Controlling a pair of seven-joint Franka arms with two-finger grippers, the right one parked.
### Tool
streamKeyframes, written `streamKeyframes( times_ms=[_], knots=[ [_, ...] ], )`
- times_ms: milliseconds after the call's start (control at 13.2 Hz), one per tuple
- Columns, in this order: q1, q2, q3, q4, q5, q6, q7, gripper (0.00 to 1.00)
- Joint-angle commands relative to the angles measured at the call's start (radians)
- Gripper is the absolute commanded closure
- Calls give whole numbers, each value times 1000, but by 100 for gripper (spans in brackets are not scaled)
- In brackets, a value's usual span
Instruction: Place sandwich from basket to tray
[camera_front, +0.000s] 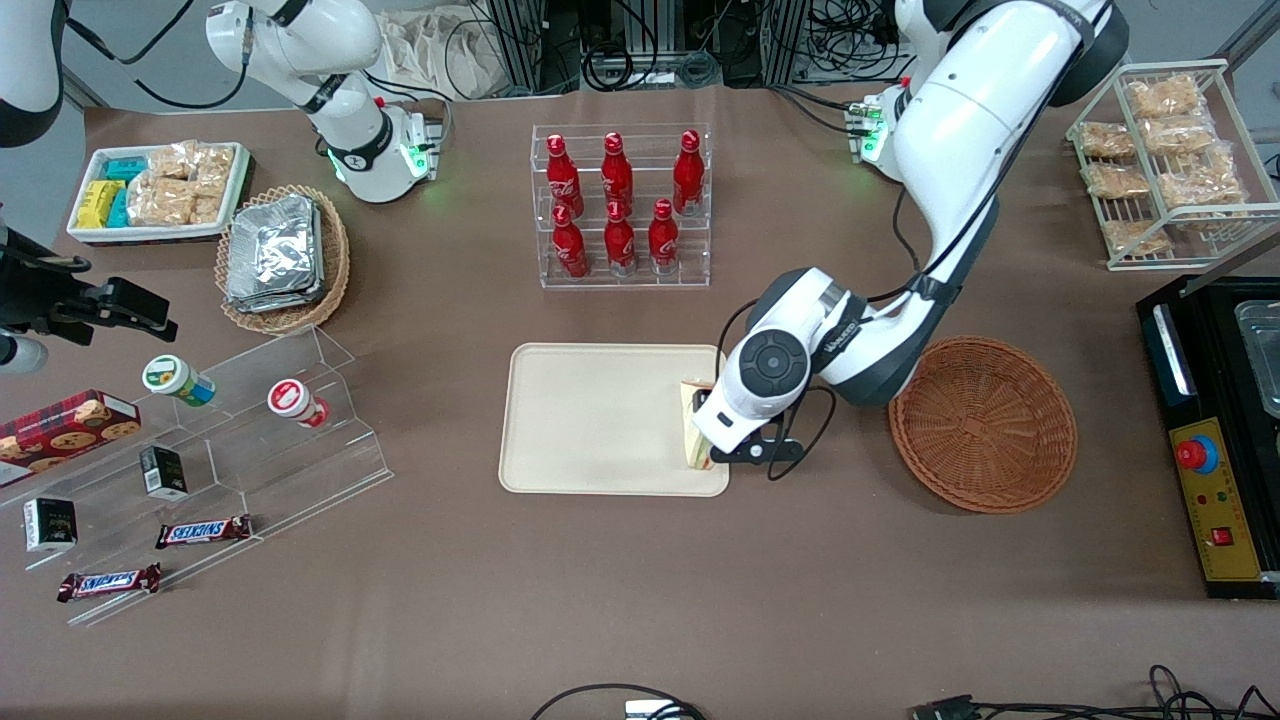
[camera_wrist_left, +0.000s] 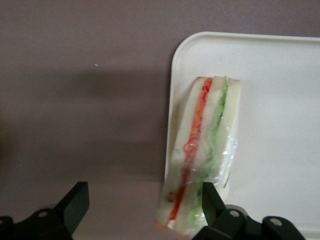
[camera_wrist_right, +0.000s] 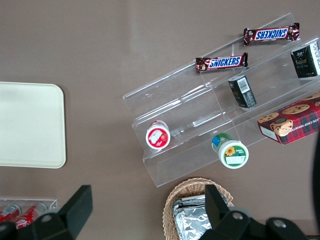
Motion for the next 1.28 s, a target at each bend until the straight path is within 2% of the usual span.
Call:
streamKeyframes(
  times_ms=[0,302,453,755,981,1057,1208],
  knots=[
    [23,-133,0,-129,12,24,-5,0],
    [77,-229,0,-160,12,-23,4,0],
    [123,-278,0,-160,9,-89,85,0],
    [271,-423,0,-204,-5,-176,254,0],
    [394,-476,-2,-188,-8,-212,318,0],
    [428,-482,-2,-177,-14,-219,382,0],
    [482,-525,0,-177,-75,-238,456,0]
  ],
)
